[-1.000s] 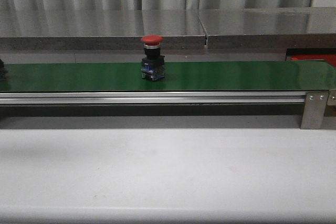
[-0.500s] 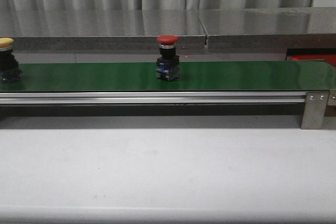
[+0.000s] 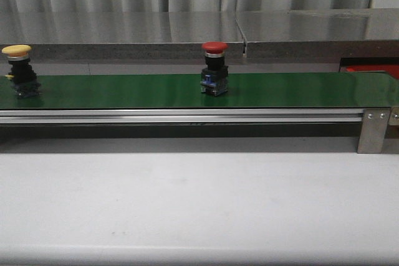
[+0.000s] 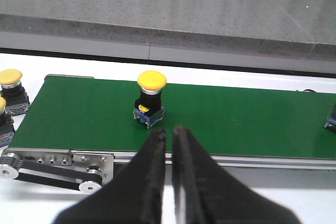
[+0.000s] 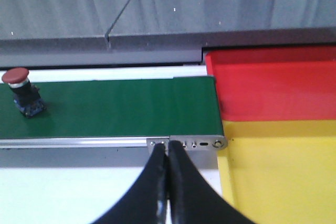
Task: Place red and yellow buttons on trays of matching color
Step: 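Lower the right gripper onto the arriving red button and grasp it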
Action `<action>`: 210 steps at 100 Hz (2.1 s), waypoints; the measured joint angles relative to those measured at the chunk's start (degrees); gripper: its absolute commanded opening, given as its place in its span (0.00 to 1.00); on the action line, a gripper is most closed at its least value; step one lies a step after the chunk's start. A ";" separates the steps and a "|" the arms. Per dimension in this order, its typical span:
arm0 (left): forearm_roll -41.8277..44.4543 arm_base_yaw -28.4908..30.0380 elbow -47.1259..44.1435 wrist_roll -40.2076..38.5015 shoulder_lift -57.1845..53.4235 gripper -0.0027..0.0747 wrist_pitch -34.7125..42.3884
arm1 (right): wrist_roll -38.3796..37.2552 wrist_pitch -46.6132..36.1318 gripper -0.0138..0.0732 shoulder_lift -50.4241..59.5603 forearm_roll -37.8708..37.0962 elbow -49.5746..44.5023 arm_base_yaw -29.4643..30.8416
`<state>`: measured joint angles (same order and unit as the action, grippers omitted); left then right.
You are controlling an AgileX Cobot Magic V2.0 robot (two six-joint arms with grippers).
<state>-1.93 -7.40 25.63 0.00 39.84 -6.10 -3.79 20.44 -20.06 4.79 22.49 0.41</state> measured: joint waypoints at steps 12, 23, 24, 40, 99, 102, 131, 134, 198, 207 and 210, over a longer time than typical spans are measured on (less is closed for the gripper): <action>0.00 0.00 -0.04 0.00 0.00 0.01 0.35 | 0.00 8.34 0.02 -10.53 0.39 9.57 0.00; 0.00 0.00 -0.04 0.00 0.00 0.01 0.35 | 0.00 12.16 0.02 -19.21 0.97 15.97 0.00; 0.00 0.00 -0.04 0.00 0.00 0.01 0.35 | 0.00 12.28 0.02 -19.69 1.06 16.59 0.00; 0.00 0.00 -0.04 0.00 0.00 0.01 0.35 | 0.00 12.94 0.06 -28.73 2.59 20.85 0.00; 0.00 0.00 -0.04 0.00 0.00 0.01 0.35 | 4.81 15.52 0.83 -38.33 5.35 24.75 -0.57; 0.00 0.00 -0.04 0.00 0.00 0.01 0.35 | 5.78 15.63 0.83 -39.13 5.52 25.59 -1.05; 0.00 0.00 -0.04 0.00 0.00 0.01 0.35 | 9.54 17.91 0.83 -53.23 7.08 37.56 -7.42; 0.00 0.00 -0.04 0.00 0.00 0.01 0.35 | 9.64 18.17 0.83 -54.91 7.08 38.84 -8.18; 0.00 0.00 -0.04 0.00 0.00 0.01 0.44 | 10.76 21.96 0.83 -81.02 7.34 59.78 -12.63; 0.00 0.00 -0.04 0.00 0.00 0.01 0.44 | 10.87 21.96 0.83 -83.80 7.22 62.06 -12.63; 0.00 0.00 -0.04 0.00 0.00 0.01 0.44 | 10.87 21.96 0.83 -84.65 6.97 62.86 -12.63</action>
<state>-1.93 -7.40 25.59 0.00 39.84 -5.66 7.08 42.40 -104.71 11.77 85.35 -12.22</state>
